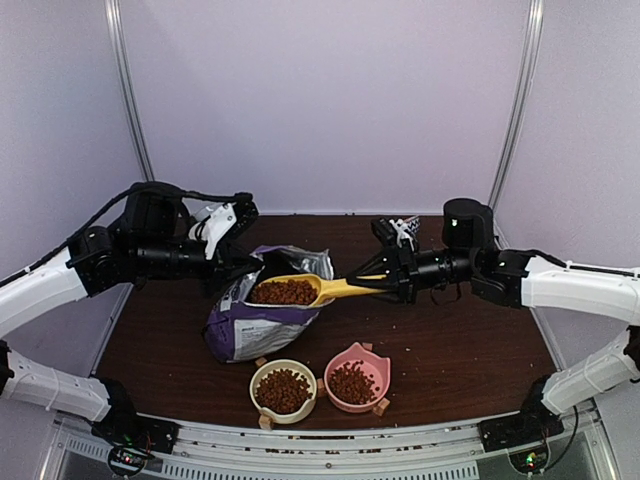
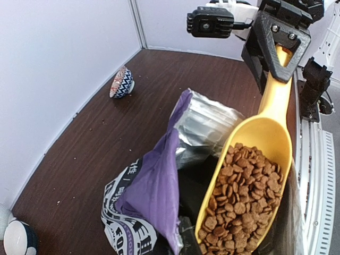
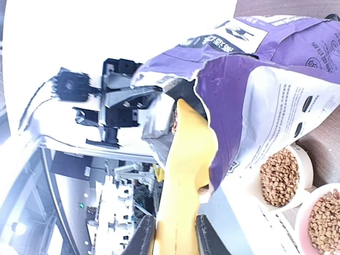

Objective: Serve the pet food

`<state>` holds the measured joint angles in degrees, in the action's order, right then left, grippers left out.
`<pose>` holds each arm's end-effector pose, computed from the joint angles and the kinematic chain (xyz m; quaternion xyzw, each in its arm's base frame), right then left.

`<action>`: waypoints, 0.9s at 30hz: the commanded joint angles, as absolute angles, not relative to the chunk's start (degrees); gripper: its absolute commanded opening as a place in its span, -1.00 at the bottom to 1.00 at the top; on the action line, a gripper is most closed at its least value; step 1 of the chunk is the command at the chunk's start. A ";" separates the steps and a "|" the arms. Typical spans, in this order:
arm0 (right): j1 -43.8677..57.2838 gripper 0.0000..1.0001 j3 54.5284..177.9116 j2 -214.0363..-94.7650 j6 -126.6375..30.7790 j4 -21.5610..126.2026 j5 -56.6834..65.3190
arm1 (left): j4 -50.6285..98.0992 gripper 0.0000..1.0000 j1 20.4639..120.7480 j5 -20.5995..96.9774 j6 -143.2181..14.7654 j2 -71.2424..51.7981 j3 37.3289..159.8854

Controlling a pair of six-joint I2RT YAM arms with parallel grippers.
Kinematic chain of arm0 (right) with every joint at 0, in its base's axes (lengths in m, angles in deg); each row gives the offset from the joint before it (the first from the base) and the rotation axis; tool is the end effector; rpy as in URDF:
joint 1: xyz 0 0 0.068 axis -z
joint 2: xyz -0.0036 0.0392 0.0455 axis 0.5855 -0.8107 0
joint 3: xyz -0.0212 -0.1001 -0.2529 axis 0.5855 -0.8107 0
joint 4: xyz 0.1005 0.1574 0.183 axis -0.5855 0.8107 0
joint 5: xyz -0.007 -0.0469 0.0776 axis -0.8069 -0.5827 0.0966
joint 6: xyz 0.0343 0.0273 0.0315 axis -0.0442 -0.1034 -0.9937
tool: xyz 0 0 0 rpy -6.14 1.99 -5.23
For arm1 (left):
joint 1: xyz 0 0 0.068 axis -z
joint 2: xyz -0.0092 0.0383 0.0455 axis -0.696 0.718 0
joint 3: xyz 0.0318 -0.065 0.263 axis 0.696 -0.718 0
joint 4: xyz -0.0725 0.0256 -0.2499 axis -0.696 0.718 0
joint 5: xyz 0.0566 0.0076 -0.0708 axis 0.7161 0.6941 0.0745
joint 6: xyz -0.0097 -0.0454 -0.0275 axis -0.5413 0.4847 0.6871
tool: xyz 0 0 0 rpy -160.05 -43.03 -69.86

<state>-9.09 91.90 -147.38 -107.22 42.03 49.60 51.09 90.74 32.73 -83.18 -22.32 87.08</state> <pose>0.1851 0.2248 0.3064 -0.1437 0.7399 0.6566 0.0279 0.1607 -0.1824 0.3490 0.4405 0.7278 -0.2693 0.4515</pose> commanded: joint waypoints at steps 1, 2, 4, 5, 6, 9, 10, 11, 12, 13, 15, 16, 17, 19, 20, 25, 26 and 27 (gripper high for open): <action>-7.71 -0.71 89.38 -145.00 -113.26 34.09 49.46 | 47.64 -1.00 89.66 37.08 -85.12 -22.91 86.29; -7.49 -0.71 88.70 -144.74 -114.67 32.00 49.31 | 47.49 -1.00 89.70 37.31 -85.08 -23.05 86.09; -7.18 -0.71 87.67 -144.29 -117.26 29.04 48.85 | 46.95 -1.00 89.63 37.90 -84.91 -23.48 85.51; -7.07 -0.71 87.56 -144.07 -117.45 28.60 48.87 | 46.72 -1.00 89.66 38.31 -84.77 -23.68 85.26; -6.94 -0.71 87.56 -143.81 -117.34 28.93 48.84 | 46.63 -1.00 89.64 38.81 -84.65 -23.69 85.16; -6.48 -0.71 87.15 -142.98 -117.71 29.28 48.65 | 46.90 -1.00 89.55 40.60 -84.42 -23.54 85.23; -6.30 -0.71 86.90 -142.74 -118.08 29.10 48.41 | 46.91 -1.00 89.47 40.84 -84.35 -23.59 85.24; -6.20 -0.71 86.78 -142.54 -118.48 28.66 48.32 | 46.86 -1.00 89.38 40.98 -84.29 -23.54 85.19; -6.10 -0.71 86.61 -142.35 -118.92 28.28 48.23 | 46.65 -1.00 89.29 40.94 -84.19 -23.68 85.14; -6.01 -0.71 86.57 -142.17 -119.24 27.73 48.19 | 46.40 -1.00 89.21 41.16 -83.97 -23.76 85.10; -5.91 -0.71 86.34 -141.90 -119.67 27.11 48.38 | 46.04 -1.00 88.93 41.78 -83.53 -23.96 85.02; -5.84 -0.71 86.31 -141.77 -119.76 27.14 48.44 | 45.99 -1.00 88.59 42.15 -83.20 -23.96 85.03; -5.78 -0.71 86.17 -141.62 -119.76 27.04 48.51 | 45.90 -1.00 88.34 42.42 -82.92 -23.99 85.06; -5.72 -0.71 85.59 -141.35 -120.78 25.40 48.85 | 45.81 -1.00 87.71 42.43 -82.42 -23.96 85.07; -5.73 -0.71 85.03 -141.41 -121.74 23.55 48.91 | 45.65 -1.00 87.53 42.30 -82.21 -24.01 85.11; -5.74 -0.70 83.38 -141.95 -125.56 16.58 48.31 | 45.02 -1.00 86.76 41.07 -81.39 -24.21 85.01; -5.74 -0.70 83.51 -141.88 -125.43 16.87 48.21 | 44.94 -1.00 86.66 40.85 -81.28 -24.17 84.98; -5.74 -0.70 83.69 -141.81 -125.30 17.14 48.02 | 44.91 -1.00 86.65 40.75 -81.26 -24.15 84.97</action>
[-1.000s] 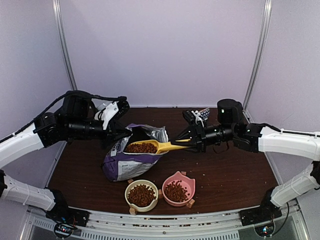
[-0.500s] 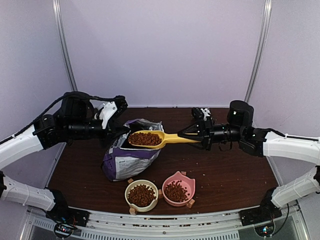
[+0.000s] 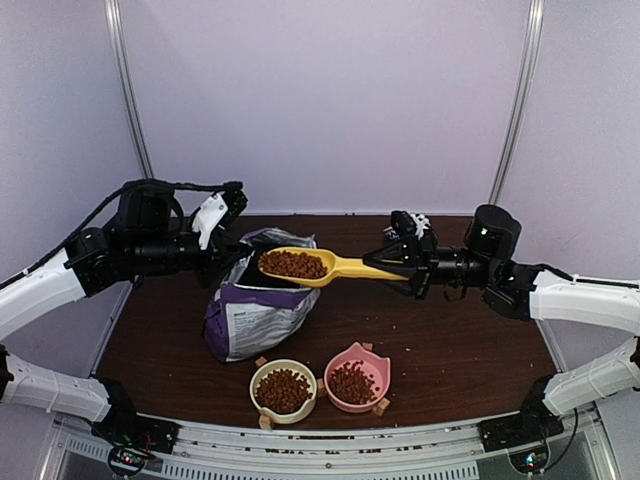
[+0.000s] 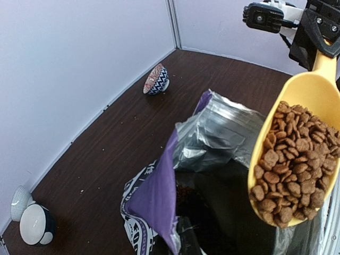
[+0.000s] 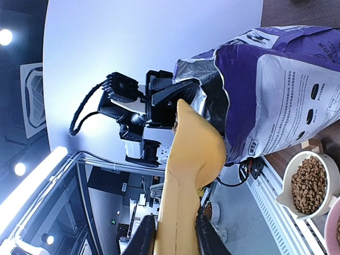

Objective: Serve the pet food

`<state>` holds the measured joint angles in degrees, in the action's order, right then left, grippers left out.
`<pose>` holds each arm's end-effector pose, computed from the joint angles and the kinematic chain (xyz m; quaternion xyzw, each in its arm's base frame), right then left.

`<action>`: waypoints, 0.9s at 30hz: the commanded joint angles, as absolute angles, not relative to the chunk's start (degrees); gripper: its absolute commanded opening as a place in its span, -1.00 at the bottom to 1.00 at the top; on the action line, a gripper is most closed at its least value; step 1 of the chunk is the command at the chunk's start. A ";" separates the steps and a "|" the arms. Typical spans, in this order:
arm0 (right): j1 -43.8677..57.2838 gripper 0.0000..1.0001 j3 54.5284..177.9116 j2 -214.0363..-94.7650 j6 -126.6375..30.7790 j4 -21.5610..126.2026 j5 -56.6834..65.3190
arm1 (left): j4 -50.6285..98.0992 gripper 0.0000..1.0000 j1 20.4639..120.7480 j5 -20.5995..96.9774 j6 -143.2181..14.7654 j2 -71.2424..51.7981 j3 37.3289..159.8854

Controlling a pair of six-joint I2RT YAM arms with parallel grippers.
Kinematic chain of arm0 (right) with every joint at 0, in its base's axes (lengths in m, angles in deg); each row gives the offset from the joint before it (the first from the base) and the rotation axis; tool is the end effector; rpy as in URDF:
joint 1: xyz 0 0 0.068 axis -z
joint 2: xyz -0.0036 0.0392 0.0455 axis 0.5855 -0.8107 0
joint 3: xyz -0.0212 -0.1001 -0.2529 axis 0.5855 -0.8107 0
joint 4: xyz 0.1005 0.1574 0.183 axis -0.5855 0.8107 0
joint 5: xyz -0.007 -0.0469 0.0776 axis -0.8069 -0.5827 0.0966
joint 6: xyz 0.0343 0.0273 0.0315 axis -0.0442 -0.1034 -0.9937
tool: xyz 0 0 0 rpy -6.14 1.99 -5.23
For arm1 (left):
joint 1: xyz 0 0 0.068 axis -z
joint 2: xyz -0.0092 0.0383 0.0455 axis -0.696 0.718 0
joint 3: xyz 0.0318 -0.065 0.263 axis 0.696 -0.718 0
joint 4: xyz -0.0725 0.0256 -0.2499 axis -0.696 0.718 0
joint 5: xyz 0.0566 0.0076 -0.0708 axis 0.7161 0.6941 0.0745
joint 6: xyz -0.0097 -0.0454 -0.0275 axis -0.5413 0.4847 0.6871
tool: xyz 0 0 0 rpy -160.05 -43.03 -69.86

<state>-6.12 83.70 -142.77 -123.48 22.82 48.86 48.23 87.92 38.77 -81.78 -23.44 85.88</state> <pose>0.1815 0.2010 0.3101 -0.0840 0.6923 0.7159 0.0344 0.1709 -0.1706 0.3507 0.3863 0.7465 -0.2279 0.4914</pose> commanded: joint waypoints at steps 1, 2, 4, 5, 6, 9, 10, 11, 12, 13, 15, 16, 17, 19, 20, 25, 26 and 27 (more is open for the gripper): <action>-5.76 -0.70 83.80 -141.75 -125.59 16.66 47.86 | 44.91 -1.00 86.57 40.64 -81.18 -24.10 84.91; -5.76 -0.70 83.92 -141.70 -126.12 15.97 47.71 | 44.91 -1.00 86.58 40.44 -81.08 -23.99 84.89; -5.74 -0.70 83.87 -141.60 -127.53 14.23 47.53 | 44.89 -1.00 86.56 40.22 -81.00 -23.81 84.94; -5.74 -0.70 83.79 -141.57 -127.90 13.89 47.46 | 44.83 -1.00 86.56 40.12 -80.88 -23.79 84.96; -5.74 -0.70 83.75 -141.41 -127.94 13.85 47.41 | 44.82 -1.00 86.56 40.05 -80.81 -23.88 84.93; -5.74 -0.69 83.09 -141.02 -128.58 13.15 47.23 | 44.80 -1.00 86.43 39.93 -80.73 -24.00 84.87; -5.74 -0.69 83.04 -140.88 -128.81 12.84 47.28 | 44.80 -1.00 86.32 39.90 -80.65 -24.02 84.81; -5.74 -0.69 82.92 -140.48 -128.83 13.03 47.23 | 44.82 -1.00 86.23 39.93 -80.60 -24.06 84.73; -5.74 -0.69 82.91 -140.18 -128.76 13.34 47.14 | 44.75 -1.00 86.09 39.93 -80.56 -23.99 84.69; -5.74 -0.69 82.88 -139.88 -128.83 13.47 47.19 | 44.81 -1.00 85.91 39.93 -80.49 -23.96 84.71; -5.74 -0.69 82.82 -139.10 -128.91 13.75 47.21 | 44.82 -1.00 85.57 39.86 -80.26 -23.75 84.78; -5.74 -0.69 82.78 -138.58 -128.93 14.06 47.21 | 44.82 -1.00 85.34 39.78 -80.29 -23.63 84.80; -5.74 -0.69 82.74 -138.02 -128.96 14.29 47.33 | 44.82 -1.00 85.14 39.71 -80.21 -23.61 84.84; -5.74 -0.69 82.74 -136.88 -128.92 14.92 47.72 | 44.82 -1.00 84.49 39.77 -80.05 -23.36 84.80; -5.74 -0.69 82.67 -136.28 -128.87 15.21 47.96 | 44.75 -1.00 84.15 39.76 -80.02 -23.38 84.73; -5.69 -0.69 82.06 -131.77 -126.93 20.90 48.55 | 44.82 -1.00 82.60 40.88 -80.15 -22.76 84.67; -5.73 -0.69 81.81 -130.83 -126.09 22.20 48.68 | 44.80 -1.00 82.23 41.19 -80.19 -22.65 84.63; -5.74 -0.70 81.31 -129.79 -125.58 23.36 48.70 | 44.74 -1.00 81.86 41.60 -80.16 -22.71 84.58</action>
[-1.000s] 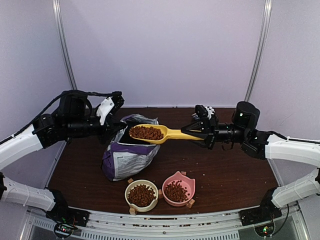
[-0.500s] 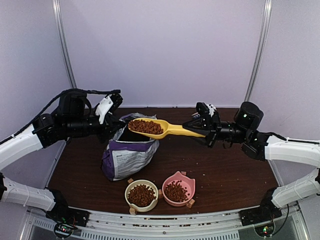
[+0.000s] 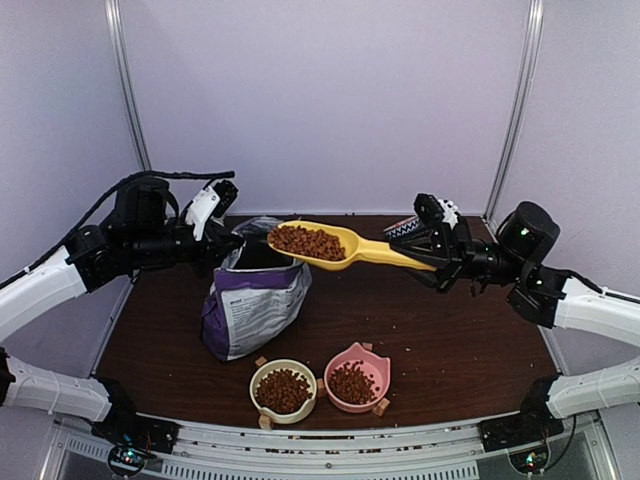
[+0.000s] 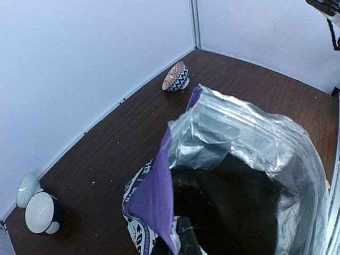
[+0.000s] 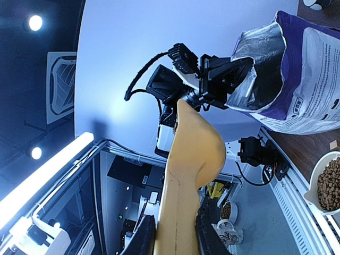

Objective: Serve the pet food

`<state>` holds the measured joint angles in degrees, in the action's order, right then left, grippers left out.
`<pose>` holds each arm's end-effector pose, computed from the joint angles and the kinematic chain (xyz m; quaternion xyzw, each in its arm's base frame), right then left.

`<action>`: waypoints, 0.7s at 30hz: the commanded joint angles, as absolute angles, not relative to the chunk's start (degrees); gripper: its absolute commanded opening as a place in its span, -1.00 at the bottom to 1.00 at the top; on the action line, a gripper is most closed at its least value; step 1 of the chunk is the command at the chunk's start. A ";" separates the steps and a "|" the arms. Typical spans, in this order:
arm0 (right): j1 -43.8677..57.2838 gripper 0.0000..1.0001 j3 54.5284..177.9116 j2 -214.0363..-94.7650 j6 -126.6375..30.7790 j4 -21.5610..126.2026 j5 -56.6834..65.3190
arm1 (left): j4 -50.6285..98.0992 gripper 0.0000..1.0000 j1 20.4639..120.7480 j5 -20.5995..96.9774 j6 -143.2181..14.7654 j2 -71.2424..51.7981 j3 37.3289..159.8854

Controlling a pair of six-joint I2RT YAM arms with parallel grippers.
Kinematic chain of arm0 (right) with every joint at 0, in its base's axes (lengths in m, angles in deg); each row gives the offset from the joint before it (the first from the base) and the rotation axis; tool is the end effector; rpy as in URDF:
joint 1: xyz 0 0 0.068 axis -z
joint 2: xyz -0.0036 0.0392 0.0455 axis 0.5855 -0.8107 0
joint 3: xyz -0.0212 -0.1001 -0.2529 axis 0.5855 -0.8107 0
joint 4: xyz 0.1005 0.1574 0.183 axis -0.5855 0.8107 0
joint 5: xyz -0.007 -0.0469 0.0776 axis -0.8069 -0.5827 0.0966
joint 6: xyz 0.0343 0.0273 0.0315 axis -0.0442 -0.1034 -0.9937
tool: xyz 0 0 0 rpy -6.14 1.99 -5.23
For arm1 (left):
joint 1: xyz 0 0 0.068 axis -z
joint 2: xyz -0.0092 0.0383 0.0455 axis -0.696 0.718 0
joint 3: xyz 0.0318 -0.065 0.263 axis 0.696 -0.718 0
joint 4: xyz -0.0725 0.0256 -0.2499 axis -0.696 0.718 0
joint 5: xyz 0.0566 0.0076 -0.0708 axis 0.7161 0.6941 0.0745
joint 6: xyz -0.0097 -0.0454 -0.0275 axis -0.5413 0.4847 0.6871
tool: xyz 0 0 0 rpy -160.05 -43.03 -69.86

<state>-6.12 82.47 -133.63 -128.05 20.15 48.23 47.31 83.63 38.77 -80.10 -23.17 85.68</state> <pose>0.1557 0.1775 0.3442 -0.1007 0.6474 0.7530 0.0605 0.1846 -0.1585 0.3500 0.3463 0.7636 -0.2175 0.4997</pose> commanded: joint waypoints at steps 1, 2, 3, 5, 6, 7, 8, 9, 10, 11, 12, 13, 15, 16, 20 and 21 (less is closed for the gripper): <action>-5.74 -0.70 80.70 -128.78 -125.16 24.28 48.78 | 44.67 -1.00 81.43 41.98 -80.12 -22.67 84.53; -5.73 -0.69 79.97 -127.87 -124.79 25.15 48.72 | 44.58 -1.00 81.01 42.27 -80.11 -22.66 84.46; -5.74 -0.69 79.25 -126.84 -124.45 25.99 48.71 | 44.49 -1.00 80.56 42.51 -80.11 -22.72 84.36; -5.69 -0.69 77.15 -124.79 -124.33 26.69 48.47 | 44.32 -1.00 79.40 42.86 -79.98 -22.81 84.19; -5.65 -0.69 76.31 -123.90 -124.32 26.95 48.45 | 44.30 -1.00 78.85 42.93 -79.94 -22.81 84.16; -5.65 -0.69 75.26 -122.92 -124.26 27.24 48.38 | 44.23 -1.00 78.38 43.09 -79.89 -22.90 84.11; -5.65 -0.69 74.23 -121.94 -124.15 27.78 48.29 | 44.21 -1.00 78.05 43.37 -79.93 -22.95 84.05; -5.65 -0.69 73.19 -120.94 -124.10 28.23 48.23 | 44.21 -1.00 77.85 43.92 -80.06 -23.01 84.01; -5.57 -0.69 72.05 -119.54 -123.95 28.80 48.02 | 44.29 -1.00 77.73 44.46 -80.05 -23.00 84.01; -5.44 -0.69 70.84 -118.44 -123.92 29.32 47.86 | 44.34 -1.00 77.57 44.85 -80.16 -23.07 83.96; -5.27 -0.69 69.59 -117.42 -123.80 29.84 47.67 | 44.31 -1.00 77.52 45.11 -80.20 -23.07 83.92; -5.10 -0.70 68.46 -116.26 -123.52 30.76 47.47 | 44.30 -1.00 77.47 45.25 -80.20 -23.19 83.79; -4.84 -0.69 66.28 -114.03 -122.75 32.84 47.04 | 44.22 -1.00 77.42 45.45 -80.11 -23.22 83.68; -4.66 -0.69 65.30 -112.90 -122.18 34.38 46.77 | 44.21 -1.00 77.42 45.42 -80.11 -23.26 83.64; -4.01 -0.70 61.42 -108.68 -120.63 39.19 45.27 | 44.20 -1.00 77.42 45.21 -80.11 -23.47 83.67; -3.86 -0.69 60.55 -107.78 -120.27 40.20 44.89 | 44.21 -1.00 77.42 45.17 -80.11 -23.50 83.66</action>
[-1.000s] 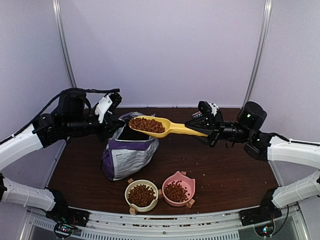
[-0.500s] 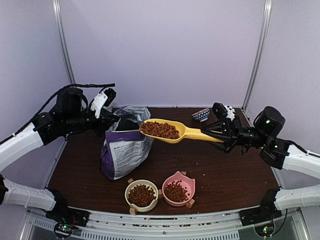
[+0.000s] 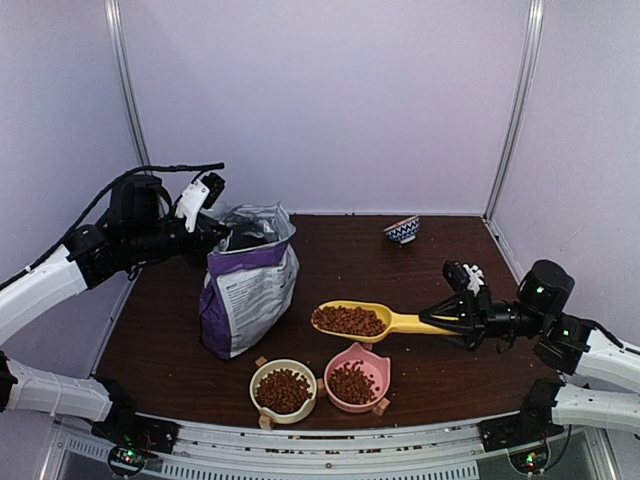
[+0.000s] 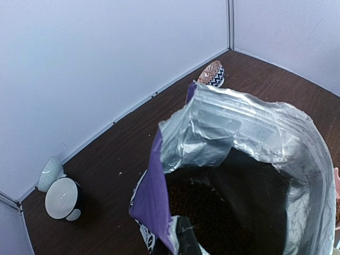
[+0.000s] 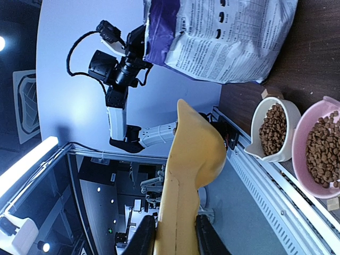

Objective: Serve the pet food

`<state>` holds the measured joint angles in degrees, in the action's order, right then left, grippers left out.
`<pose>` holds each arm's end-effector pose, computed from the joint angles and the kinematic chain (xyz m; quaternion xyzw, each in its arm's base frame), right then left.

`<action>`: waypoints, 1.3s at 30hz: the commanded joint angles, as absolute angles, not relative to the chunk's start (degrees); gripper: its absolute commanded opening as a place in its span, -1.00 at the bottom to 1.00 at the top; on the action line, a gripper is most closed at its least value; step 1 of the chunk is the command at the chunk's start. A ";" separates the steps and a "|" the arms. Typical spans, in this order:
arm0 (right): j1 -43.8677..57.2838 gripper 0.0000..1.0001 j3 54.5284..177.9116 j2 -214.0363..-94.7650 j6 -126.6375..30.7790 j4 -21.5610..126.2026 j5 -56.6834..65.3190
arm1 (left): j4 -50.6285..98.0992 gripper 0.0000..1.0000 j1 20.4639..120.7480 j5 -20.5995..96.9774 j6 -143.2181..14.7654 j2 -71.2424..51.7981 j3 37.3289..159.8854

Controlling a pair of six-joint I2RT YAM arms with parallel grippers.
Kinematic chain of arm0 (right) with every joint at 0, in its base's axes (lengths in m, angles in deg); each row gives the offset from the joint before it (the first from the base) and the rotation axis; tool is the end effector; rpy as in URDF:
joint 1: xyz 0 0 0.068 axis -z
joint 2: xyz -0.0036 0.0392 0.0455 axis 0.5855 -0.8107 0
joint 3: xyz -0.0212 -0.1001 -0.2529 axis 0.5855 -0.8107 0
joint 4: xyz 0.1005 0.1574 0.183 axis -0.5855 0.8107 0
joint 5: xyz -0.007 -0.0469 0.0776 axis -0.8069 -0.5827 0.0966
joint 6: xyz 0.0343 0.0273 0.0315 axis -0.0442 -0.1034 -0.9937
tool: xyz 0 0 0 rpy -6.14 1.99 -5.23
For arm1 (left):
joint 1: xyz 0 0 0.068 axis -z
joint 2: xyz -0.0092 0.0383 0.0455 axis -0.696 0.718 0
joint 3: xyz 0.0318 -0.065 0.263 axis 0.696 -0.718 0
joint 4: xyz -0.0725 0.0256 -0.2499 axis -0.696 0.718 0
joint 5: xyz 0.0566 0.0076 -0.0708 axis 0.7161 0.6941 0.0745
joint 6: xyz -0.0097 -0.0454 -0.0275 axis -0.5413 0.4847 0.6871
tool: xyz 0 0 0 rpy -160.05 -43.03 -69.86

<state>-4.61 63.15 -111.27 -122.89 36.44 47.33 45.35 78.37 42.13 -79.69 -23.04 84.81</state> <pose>0.1044 0.1252 0.2685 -0.0570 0.7052 0.7054 0.0435 0.2014 -0.1405 0.3476 0.2923 0.7818 -0.1744 0.5225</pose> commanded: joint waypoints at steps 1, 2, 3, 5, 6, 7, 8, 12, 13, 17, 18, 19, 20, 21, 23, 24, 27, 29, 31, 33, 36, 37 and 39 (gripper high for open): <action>-3.81 -0.70 59.52 -106.91 -119.57 41.64 44.44 | 44.16 -1.00 77.43 45.28 -80.07 -23.66 83.65; -3.74 -0.70 58.92 -106.07 -118.84 43.76 43.97 | 44.13 -1.00 77.43 45.24 -80.03 -23.89 83.59; -3.71 -0.70 58.20 -105.28 -118.40 45.09 43.55 | 44.00 -1.00 77.42 45.27 -79.98 -24.12 83.43; -3.72 -0.70 56.90 -103.50 -118.07 46.95 42.59 | 43.86 -1.00 77.45 45.14 -79.86 -24.61 83.22; -3.64 -0.69 56.43 -102.68 -117.73 48.11 42.12 | 43.86 -1.00 77.42 45.10 -79.74 -24.80 83.10; -3.63 -0.69 56.23 -101.87 -117.20 49.78 41.77 | 43.86 -1.00 77.42 45.07 -79.64 -25.03 83.05; -3.63 -0.70 56.10 -101.21 -116.63 52.04 41.42 | 43.86 -1.00 77.42 44.98 -79.51 -25.23 82.96; -3.50 -0.70 55.84 -98.65 -115.98 56.43 40.27 | 44.03 -1.00 77.44 44.65 -79.17 -25.70 83.03; -3.46 -0.69 56.06 -98.18 -115.62 57.98 40.07 | 44.11 -1.00 77.46 44.59 -79.07 -25.83 83.04; -3.37 -0.70 57.37 -96.68 -113.28 64.86 39.02 | 44.38 -1.00 77.42 44.10 -78.82 -26.21 83.13; -3.38 -0.70 57.52 -96.31 -113.25 65.83 38.88 | 44.38 -1.00 77.43 44.04 -78.73 -26.30 83.13; -3.29 -0.69 57.76 -96.00 -113.15 66.68 38.67 | 44.38 -1.00 77.43 44.00 -78.71 -26.40 83.13; -3.28 -0.69 58.05 -95.73 -112.99 67.56 38.50 | 44.38 -1.00 77.42 43.88 -78.64 -26.54 83.12; -3.33 -0.69 58.46 -95.66 -112.47 68.84 38.25 | 44.46 -1.00 77.43 43.71 -78.58 -26.60 83.16; -3.27 -0.69 59.44 -95.92 -111.33 71.29 37.83 | 44.64 -1.00 77.43 43.32 -78.45 -26.59 83.34; -3.29 -0.69 59.93 -96.22 -110.88 72.21 37.74 | 44.72 -1.00 77.42 43.11 -78.33 -26.64 83.39; -3.19 -0.69 61.87 -97.34 -109.44 74.80 37.41 | 44.94 -1.00 77.42 42.78 -78.30 -26.92 83.56; -3.19 -0.69 63.76 -98.37 -107.96 77.43 37.06 | 45.00 -1.00 77.42 42.68 -78.18 -27.22 83.65; -3.18 -0.69 66.22 -99.52 -106.44 80.41 36.60 | 45.07 -1.00 77.42 42.54 -78.18 -27.52 83.65; -3.11 -0.70 68.19 -100.40 -105.49 82.65 36.26 | 45.24 -1.00 77.42 42.37 -78.18 -27.64 83.74; -3.08 -0.69 70.79 -101.88 -104.39 85.52 35.74 | 45.52 -1.00 77.42 42.05 -78.13 -27.78 83.99; -2.98 -0.69 71.75 -102.58 -103.93 86.51 35.64 | 45.59 -1.00 77.46 41.93 -78.10 -27.82 83.96; -2.96 -0.69 73.64 -103.87 -102.71 88.87 35.32 | 45.77 -1.00 77.43 41.57 -78.09 -27.89 84.16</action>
<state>-3.50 69.40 -102.14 -106.15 84.17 37.01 47.05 78.15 42.37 -78.20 -26.63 83.50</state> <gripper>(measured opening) 0.242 0.016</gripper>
